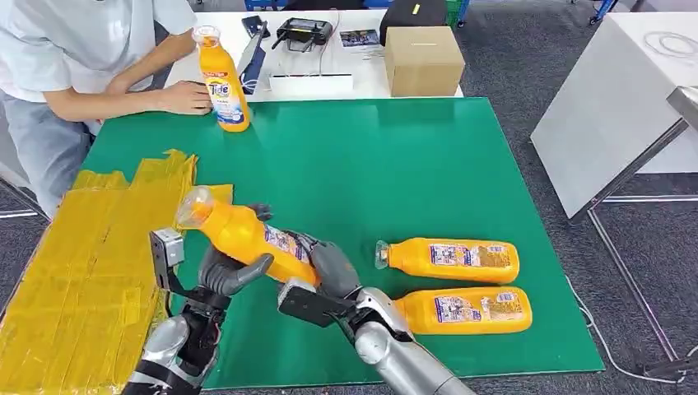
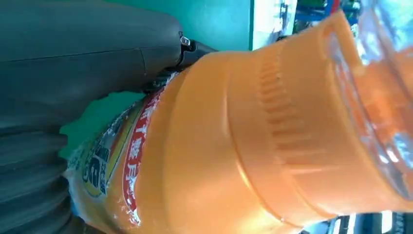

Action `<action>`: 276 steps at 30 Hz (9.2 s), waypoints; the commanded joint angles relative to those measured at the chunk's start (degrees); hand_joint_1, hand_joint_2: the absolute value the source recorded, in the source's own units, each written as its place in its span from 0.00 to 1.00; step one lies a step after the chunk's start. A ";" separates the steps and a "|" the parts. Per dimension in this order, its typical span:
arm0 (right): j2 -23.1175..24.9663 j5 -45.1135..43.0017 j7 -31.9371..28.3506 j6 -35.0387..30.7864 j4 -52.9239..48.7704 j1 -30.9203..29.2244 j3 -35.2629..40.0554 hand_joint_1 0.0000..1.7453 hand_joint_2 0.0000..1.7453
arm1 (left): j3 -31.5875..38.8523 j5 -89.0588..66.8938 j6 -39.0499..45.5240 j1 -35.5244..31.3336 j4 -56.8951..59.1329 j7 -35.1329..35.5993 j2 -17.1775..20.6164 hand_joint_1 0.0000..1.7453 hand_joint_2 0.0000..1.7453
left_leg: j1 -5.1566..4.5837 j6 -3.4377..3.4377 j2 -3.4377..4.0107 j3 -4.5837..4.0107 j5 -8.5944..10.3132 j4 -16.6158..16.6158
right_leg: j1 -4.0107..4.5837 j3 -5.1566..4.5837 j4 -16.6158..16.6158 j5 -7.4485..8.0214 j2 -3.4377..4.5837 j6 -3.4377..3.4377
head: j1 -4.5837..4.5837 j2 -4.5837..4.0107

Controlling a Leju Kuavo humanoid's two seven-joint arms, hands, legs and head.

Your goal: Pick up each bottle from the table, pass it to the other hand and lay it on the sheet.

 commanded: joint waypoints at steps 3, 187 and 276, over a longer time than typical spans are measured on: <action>-0.94 -0.05 -0.17 -0.43 3.75 -1.07 3.43 1.00 1.00 | 3.32 1.01 3.55 -2.60 0.13 -0.51 -1.15 1.00 1.00 | 0.04 0.00 -0.09 0.17 -0.04 -0.04 | 0.04 0.21 -0.08 -0.05 -0.07 -0.02 | 0.02 0.00; -28.53 30.19 17.16 8.28 -10.39 4.79 -19.81 0.00 1.00 | 1.87 -37.66 10.46 -0.10 -6.93 -5.56 2.62 0.00 1.00 | -0.09 0.03 -0.06 0.42 -0.14 -0.06 | -0.07 0.48 -0.14 -0.08 -0.02 -0.02 | 0.00 0.00; -11.81 17.00 5.70 -13.25 -22.27 8.04 -27.03 1.00 1.00 | -5.94 -33.62 1.23 -5.21 -2.20 -0.46 4.62 0.00 1.00 | -0.10 0.01 -0.11 0.32 -0.13 0.02 | -0.08 0.35 -0.01 -0.12 -0.05 -0.03 | 0.00 0.00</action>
